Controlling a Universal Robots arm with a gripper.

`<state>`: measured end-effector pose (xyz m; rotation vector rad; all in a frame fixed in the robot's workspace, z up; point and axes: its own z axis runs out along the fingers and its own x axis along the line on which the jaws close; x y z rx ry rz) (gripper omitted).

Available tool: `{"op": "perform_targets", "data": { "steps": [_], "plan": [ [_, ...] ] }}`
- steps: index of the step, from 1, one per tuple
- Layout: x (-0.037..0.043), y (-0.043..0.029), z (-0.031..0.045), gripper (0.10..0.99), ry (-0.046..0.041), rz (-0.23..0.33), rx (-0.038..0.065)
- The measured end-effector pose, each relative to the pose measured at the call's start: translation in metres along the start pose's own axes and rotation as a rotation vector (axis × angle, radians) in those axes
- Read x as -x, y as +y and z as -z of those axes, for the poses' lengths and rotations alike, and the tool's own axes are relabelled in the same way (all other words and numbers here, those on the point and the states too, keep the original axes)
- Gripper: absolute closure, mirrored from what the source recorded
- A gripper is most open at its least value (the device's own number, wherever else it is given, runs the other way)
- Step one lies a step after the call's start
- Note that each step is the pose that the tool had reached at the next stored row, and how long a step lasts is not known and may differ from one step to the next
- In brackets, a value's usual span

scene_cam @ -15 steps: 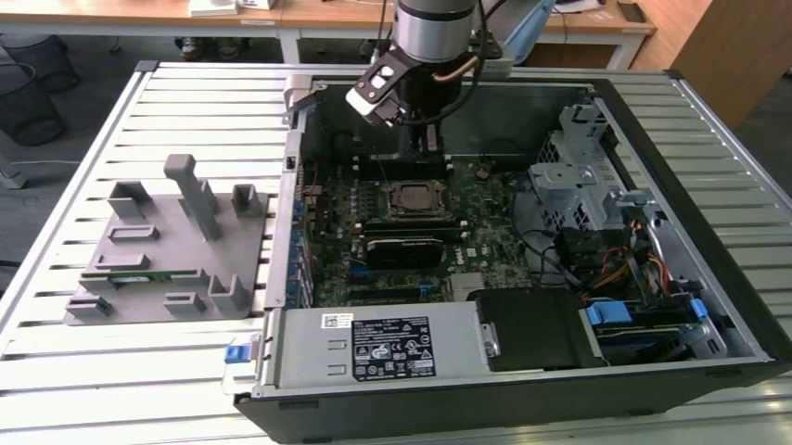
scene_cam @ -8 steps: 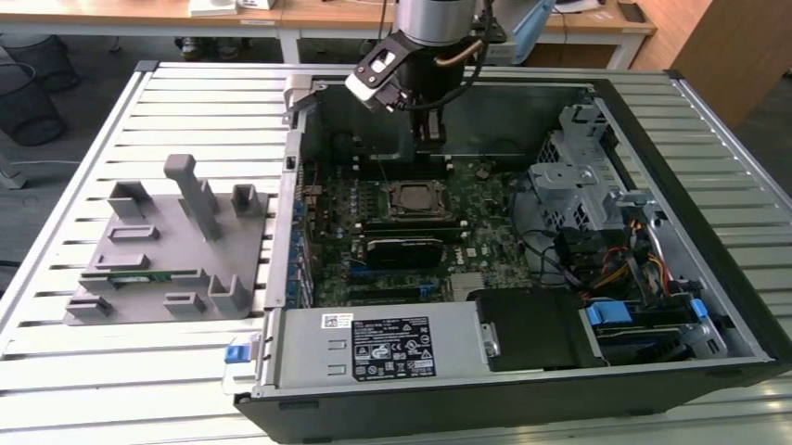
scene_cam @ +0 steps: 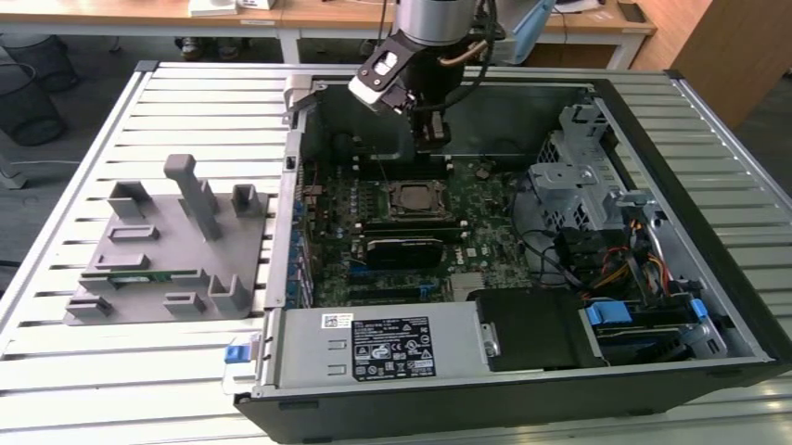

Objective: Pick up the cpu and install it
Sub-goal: 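Install the first cpu locking lever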

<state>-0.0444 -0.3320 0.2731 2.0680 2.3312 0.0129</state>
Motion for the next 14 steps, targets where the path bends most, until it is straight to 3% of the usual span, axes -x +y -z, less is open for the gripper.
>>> {"op": "perform_targets", "data": {
  "steps": [4, 6, 14],
  "plan": [
    [0.0000, 0.0000, -0.0001, 0.980, 0.0017, 0.072, 0.001],
    [0.0000, 0.0000, -0.0003, 0.980, 0.0039, 0.167, 0.002],
    [0.0000, 0.0000, -0.0004, 0.980, 0.0063, 0.272, 0.004]
  ]
}}
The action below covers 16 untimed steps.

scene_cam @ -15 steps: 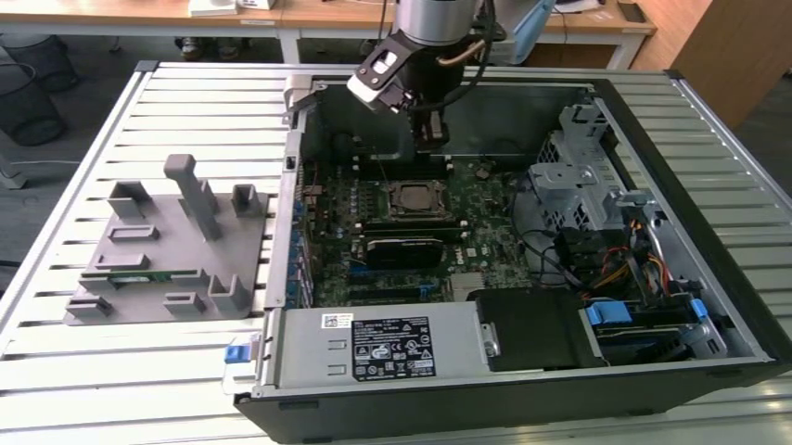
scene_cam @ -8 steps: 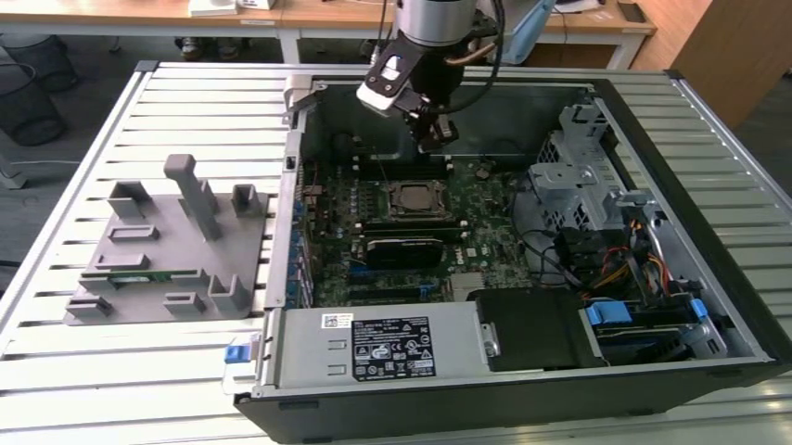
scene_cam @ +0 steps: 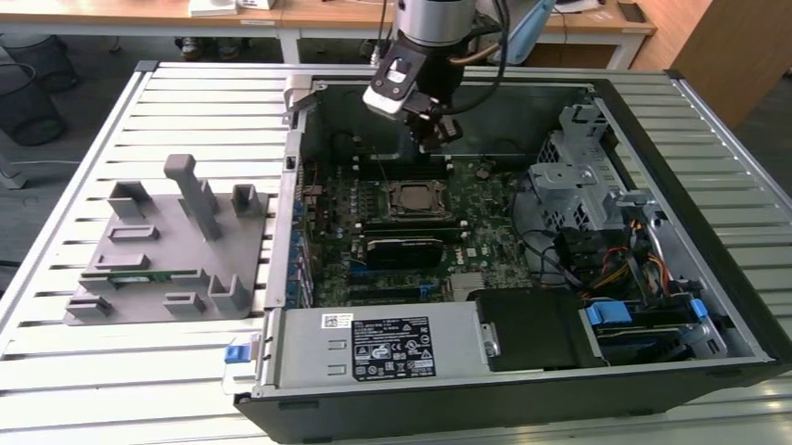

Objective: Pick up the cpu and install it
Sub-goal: 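Install the first cpu locking lever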

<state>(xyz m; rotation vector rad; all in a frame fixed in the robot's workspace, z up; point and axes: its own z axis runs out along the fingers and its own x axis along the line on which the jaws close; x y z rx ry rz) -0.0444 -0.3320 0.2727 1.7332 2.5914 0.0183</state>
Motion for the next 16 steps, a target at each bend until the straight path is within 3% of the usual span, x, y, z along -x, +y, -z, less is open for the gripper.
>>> {"op": "perform_targets", "data": {
  "steps": [16],
  "plan": [
    [0.0000, 0.0000, -0.0002, 0.980, 0.0052, 0.231, 0.003]
  ]
}}
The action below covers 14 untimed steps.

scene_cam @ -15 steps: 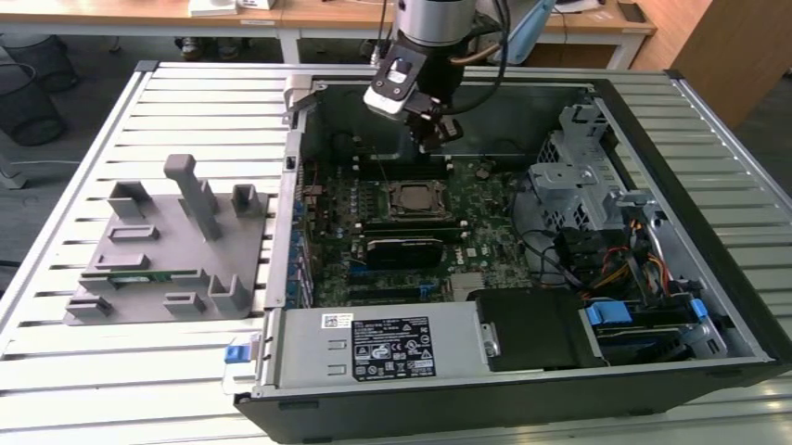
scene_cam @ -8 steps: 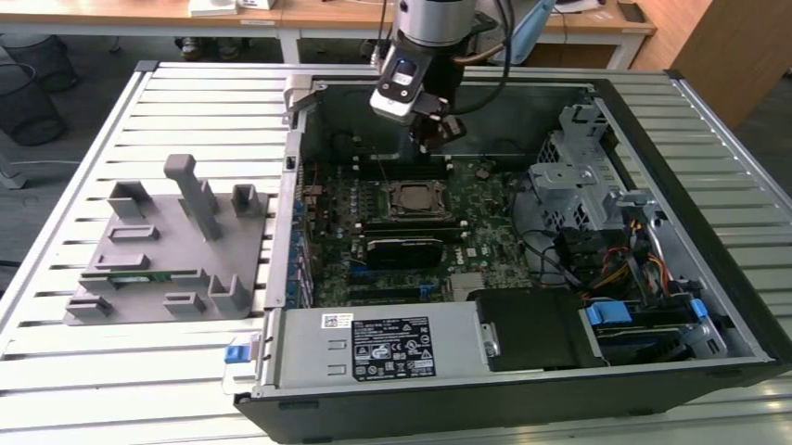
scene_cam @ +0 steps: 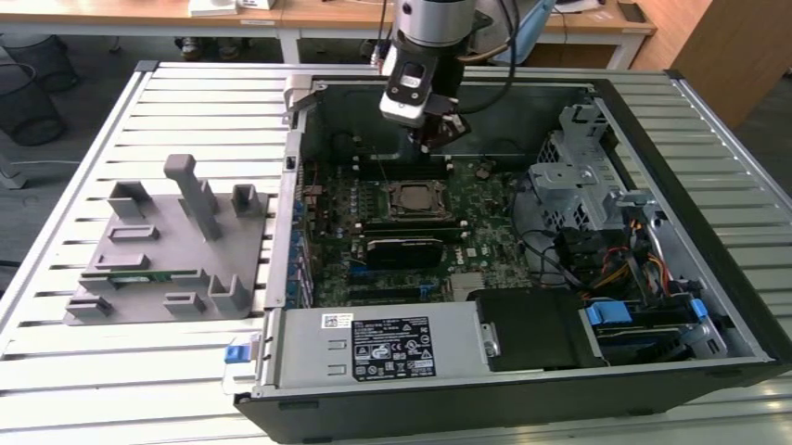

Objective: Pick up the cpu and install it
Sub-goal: 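Install the first cpu locking lever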

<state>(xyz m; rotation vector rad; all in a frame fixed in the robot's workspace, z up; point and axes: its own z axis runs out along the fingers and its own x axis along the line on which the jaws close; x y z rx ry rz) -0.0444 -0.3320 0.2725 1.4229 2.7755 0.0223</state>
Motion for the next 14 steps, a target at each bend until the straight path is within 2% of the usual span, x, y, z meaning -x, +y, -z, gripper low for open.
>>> {"op": "perform_targets", "data": {
  "steps": [14],
  "plan": [
    [0.0000, 0.0000, -0.0009, 0.980, 0.0058, 0.250, 0.003]
  ]
}}
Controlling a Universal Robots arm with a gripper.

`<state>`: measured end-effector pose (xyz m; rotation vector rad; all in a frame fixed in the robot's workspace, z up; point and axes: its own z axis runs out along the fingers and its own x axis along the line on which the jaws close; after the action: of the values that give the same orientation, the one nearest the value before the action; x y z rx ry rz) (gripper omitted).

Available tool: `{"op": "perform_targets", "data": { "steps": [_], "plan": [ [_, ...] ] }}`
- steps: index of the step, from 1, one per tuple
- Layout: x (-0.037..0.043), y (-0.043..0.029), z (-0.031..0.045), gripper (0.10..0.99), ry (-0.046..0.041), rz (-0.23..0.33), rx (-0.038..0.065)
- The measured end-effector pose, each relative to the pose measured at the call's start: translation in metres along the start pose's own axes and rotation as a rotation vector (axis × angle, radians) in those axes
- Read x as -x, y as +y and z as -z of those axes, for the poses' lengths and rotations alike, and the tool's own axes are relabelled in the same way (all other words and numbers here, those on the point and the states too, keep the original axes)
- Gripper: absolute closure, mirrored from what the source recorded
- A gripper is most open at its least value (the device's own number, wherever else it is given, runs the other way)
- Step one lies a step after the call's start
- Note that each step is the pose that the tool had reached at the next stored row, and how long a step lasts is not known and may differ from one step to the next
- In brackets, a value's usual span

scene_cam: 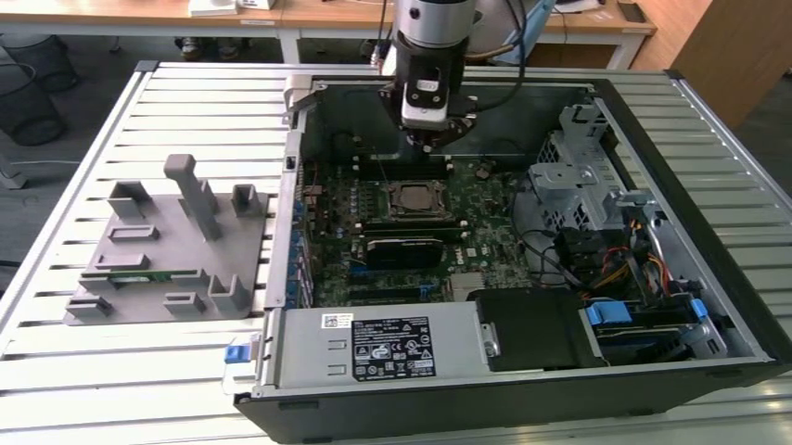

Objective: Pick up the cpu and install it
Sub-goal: 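Install the first cpu locking lever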

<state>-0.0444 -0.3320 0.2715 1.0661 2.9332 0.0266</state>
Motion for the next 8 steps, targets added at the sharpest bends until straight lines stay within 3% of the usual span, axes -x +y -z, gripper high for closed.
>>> {"op": "perform_targets", "data": {
  "steps": [8],
  "plan": [
    [0.0000, 0.0000, -0.0006, 0.980, 0.0033, 0.145, 0.002]
  ]
}}
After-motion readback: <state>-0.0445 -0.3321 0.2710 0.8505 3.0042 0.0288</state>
